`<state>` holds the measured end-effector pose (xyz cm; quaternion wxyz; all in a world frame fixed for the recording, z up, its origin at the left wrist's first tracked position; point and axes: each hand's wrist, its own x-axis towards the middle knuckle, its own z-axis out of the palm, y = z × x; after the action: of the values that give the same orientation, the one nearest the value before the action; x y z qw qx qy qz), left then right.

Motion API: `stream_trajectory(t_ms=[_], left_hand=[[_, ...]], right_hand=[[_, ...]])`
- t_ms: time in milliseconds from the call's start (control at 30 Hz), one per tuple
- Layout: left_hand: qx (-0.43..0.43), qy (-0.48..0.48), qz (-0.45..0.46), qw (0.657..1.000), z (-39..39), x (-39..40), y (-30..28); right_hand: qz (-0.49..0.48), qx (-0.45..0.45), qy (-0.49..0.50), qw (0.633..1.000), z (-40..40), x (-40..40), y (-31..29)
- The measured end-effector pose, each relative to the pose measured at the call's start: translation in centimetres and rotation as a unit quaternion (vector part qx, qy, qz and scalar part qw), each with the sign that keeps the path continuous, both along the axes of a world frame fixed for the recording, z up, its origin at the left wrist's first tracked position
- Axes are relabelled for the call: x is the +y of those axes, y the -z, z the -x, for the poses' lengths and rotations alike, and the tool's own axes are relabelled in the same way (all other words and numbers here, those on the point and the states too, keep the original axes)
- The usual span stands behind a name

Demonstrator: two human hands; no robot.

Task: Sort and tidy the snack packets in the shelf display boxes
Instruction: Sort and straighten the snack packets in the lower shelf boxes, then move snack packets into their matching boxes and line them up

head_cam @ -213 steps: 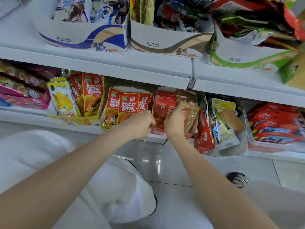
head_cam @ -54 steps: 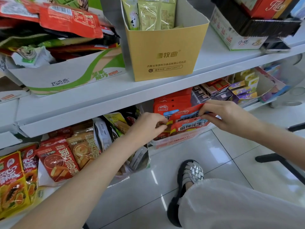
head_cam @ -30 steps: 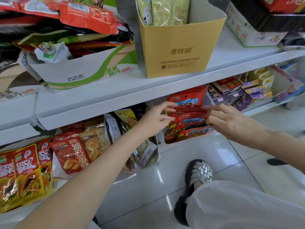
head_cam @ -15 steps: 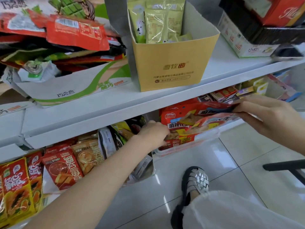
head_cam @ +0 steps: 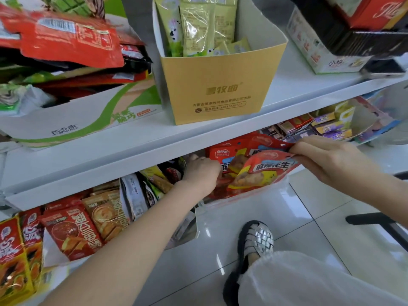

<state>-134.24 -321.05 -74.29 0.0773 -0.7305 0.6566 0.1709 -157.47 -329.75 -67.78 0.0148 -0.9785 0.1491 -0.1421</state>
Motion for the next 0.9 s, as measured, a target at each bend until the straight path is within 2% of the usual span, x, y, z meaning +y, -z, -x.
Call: stream_trajectory(t_ms=[67, 167, 300, 400, 533, 633, 700, 767, 867, 900], left_hand=[[0.087, -0.04, 0.041, 0.995, -0.3, 1.3, -0.9], [0.168, -0.072, 0.148, 0.972, -0.8, 4.2, -1.9], [0.266, -0.152, 0.255, 0.917, -1.9, 9.1, -3.7], [0.291, -0.194, 0.268, 0.898, -2.3, 12.1, -4.5], [0.328, -0.27, 0.277, 0.862, -2.7, 13.2, -4.7], [0.325, -0.264, 0.292, 0.86, -2.8, 14.0, -5.1], [0.314, -0.247, 0.292, 0.869, -2.9, 14.9, -5.4], [0.308, -0.238, 0.293, 0.873, -3.2, 15.6, -5.7], [0.315, -0.237, 0.301, 0.868, -3.4, 16.2, -6.0], [0.317, -0.238, 0.303, 0.867, -3.5, 16.4, -6.1]], right_hand=[[0.008, -0.005, 0.008, 1.0, 0.2, 0.0, -0.3], [0.02, -0.03, 0.048, 0.998, 0.5, 0.1, -0.9], [0.031, -0.06, 0.057, 0.996, 0.3, 0.5, -1.5], [0.042, -0.065, 0.028, 0.997, -0.9, 1.3, -1.6], [0.001, 0.053, 0.002, 0.999, -3.1, 1.9, 1.7], [-0.051, 0.109, 0.01, 0.993, -4.7, 2.7, 3.8], [-0.062, 0.118, 0.06, 0.989, -5.7, 2.6, 4.0], [-0.046, 0.138, 0.114, 0.983, -6.2, 2.6, 4.0], [0.036, 0.135, 0.111, 0.984, -6.7, 3.4, 4.1], [0.063, 0.176, 0.106, 0.977, -6.9, 3.9, 4.0]])
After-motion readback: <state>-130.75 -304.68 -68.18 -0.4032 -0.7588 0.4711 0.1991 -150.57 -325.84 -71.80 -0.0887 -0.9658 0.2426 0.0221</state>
